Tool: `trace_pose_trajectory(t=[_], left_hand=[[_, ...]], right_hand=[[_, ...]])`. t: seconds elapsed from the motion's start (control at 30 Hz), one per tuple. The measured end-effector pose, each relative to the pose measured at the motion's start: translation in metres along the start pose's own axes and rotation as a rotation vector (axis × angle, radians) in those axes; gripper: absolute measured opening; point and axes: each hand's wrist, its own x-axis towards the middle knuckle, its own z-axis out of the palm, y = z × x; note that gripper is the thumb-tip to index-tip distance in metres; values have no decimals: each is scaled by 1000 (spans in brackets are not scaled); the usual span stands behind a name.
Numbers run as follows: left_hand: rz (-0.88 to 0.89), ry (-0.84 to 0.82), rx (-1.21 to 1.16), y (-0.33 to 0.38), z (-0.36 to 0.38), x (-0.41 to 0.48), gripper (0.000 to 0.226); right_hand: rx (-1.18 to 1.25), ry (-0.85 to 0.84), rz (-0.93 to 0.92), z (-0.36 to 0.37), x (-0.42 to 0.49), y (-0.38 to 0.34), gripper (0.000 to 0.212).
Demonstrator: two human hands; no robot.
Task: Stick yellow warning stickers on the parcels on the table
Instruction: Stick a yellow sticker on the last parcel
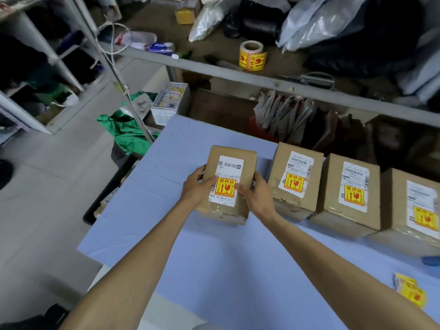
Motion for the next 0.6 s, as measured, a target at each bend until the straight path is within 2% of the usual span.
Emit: trace_pose_trajectory(t=[0.23, 0.33, 0.6], left_hand=[[74, -74, 24, 28, 14, 54, 61], [95, -91, 42, 28, 23, 69, 58], [63, -174, 77, 16, 34, 89, 63]], right_hand=[[-62, 148, 146, -14, 52, -17, 45], [-147, 138, 212, -15, 70, -21, 50], [-189, 112, 287, -9, 85, -12, 58]])
